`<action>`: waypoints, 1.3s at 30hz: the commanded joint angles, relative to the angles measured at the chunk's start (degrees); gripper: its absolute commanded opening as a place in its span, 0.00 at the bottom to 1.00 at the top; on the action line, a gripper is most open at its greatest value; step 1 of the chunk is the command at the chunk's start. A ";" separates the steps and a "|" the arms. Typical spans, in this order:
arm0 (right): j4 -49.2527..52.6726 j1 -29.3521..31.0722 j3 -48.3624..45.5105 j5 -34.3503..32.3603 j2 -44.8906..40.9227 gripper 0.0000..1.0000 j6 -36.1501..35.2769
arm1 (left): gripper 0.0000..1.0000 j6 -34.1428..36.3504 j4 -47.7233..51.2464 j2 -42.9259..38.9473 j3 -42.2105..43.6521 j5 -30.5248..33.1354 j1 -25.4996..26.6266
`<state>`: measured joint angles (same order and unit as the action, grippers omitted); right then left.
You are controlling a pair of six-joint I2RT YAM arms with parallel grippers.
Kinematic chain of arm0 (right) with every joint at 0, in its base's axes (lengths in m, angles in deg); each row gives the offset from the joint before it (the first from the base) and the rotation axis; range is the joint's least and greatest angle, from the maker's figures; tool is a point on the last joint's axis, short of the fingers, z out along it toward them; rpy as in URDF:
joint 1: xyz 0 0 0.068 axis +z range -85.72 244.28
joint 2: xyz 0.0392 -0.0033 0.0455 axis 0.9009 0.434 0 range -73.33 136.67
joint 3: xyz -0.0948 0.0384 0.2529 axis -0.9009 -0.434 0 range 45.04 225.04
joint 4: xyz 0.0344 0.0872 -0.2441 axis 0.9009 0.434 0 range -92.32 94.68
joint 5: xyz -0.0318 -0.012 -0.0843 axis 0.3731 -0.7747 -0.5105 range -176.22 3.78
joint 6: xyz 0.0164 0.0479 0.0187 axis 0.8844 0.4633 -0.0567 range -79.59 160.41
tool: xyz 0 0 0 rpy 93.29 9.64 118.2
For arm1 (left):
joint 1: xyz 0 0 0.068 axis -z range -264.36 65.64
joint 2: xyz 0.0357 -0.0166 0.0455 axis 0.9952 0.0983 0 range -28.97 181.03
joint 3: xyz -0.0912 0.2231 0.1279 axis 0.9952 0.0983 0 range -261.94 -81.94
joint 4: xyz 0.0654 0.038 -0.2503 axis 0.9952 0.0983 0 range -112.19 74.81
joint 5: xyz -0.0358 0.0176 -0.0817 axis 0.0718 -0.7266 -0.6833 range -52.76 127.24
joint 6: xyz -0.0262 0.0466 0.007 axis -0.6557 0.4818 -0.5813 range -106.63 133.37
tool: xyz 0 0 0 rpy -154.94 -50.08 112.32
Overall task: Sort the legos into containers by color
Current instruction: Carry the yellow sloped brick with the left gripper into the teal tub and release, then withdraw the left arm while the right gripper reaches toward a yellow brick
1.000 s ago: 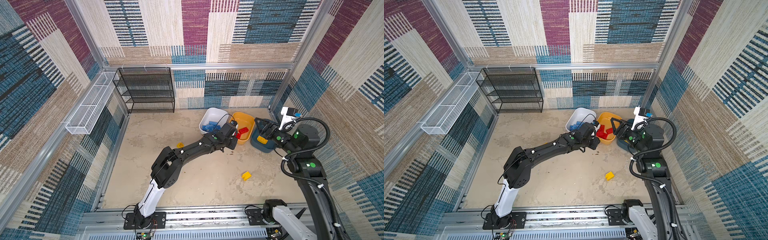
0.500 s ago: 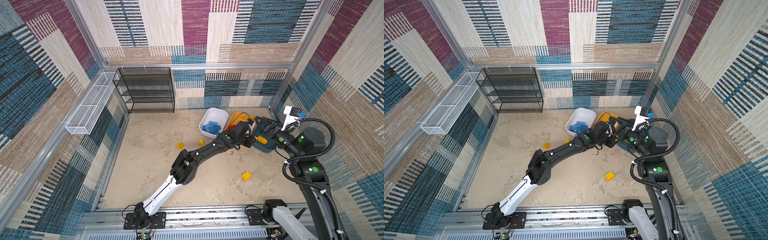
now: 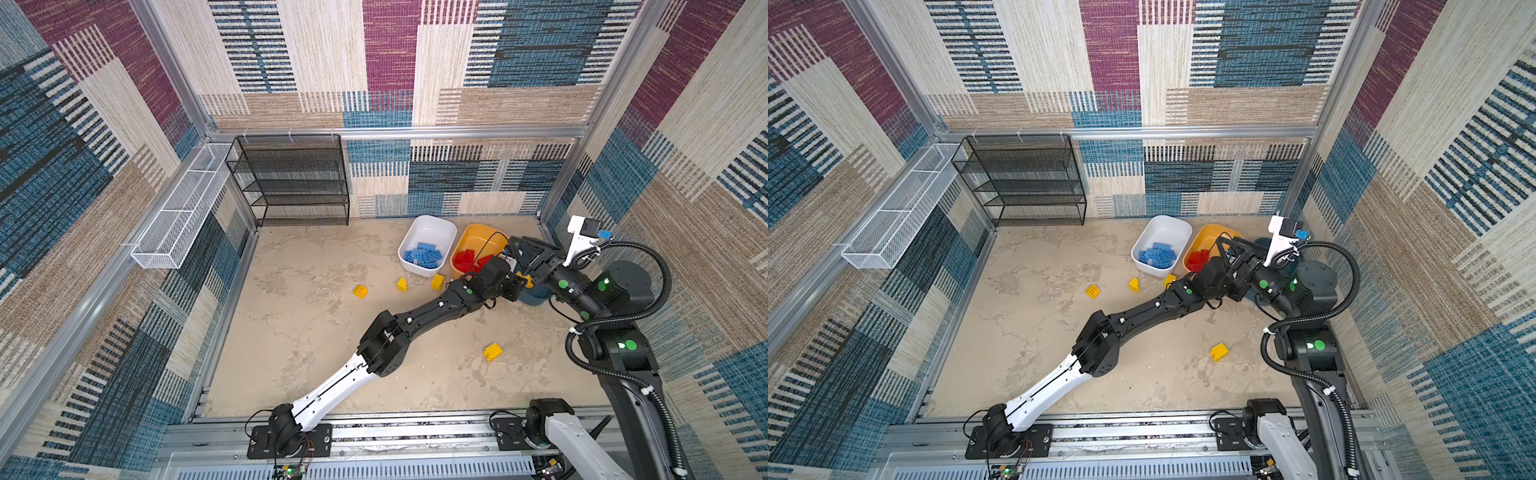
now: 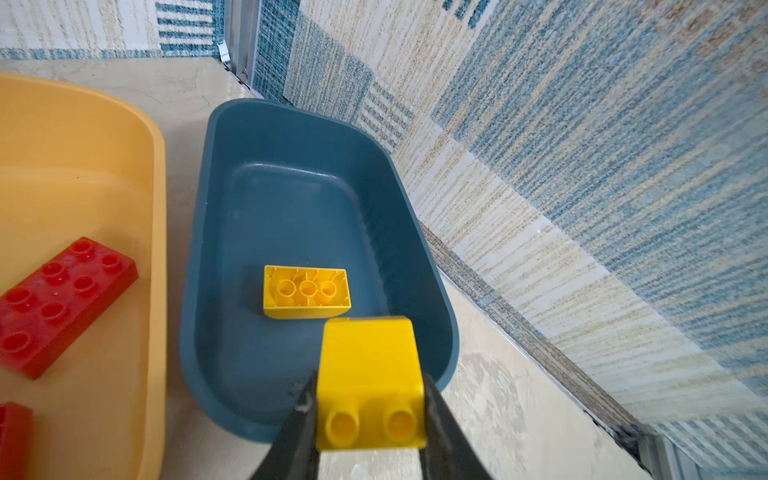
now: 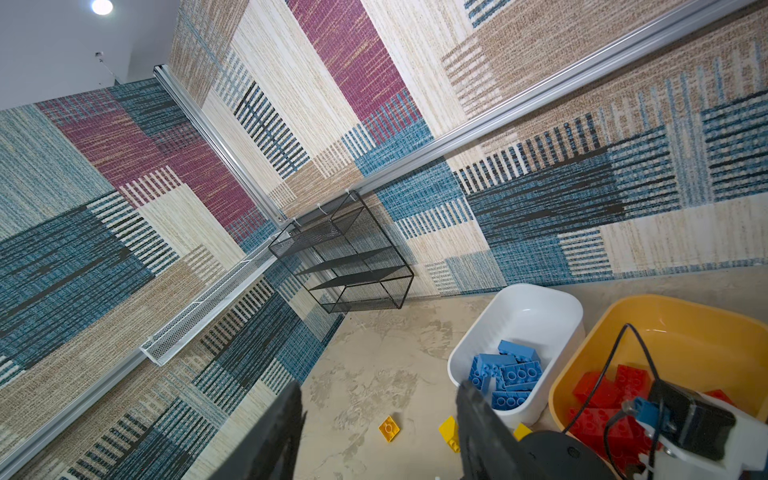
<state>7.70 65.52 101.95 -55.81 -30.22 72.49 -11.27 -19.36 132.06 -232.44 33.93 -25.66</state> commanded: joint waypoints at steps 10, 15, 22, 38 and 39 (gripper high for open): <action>-2.20 0.78 0.17 1.01 -0.40 0.61 0.45 | 0.33 -2.97 -5.70 2.87 -1.60 10.20 0.73; -2.11 0.93 0.03 0.71 -0.54 0.61 0.38 | 0.57 -1.65 -4.54 2.50 -2.55 10.17 0.98; 5.93 1.05 3.29 -5.85 1.41 0.65 -4.66 | 0.70 0.63 -0.55 -3.14 0.62 9.31 1.07; 24.43 13.14 9.80 -28.80 18.50 0.76 -15.00 | 0.69 -5.40 -33.15 -67.42 93.79 25.85 1.43; 25.93 15.57 9.90 -31.10 20.25 0.77 -14.76 | 0.69 -5.48 -32.80 -70.71 97.14 26.90 1.46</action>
<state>28.64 76.53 111.30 -77.60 -13.02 59.44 -15.05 -48.64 66.93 -141.56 55.22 -24.33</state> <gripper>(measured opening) 0.760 0.689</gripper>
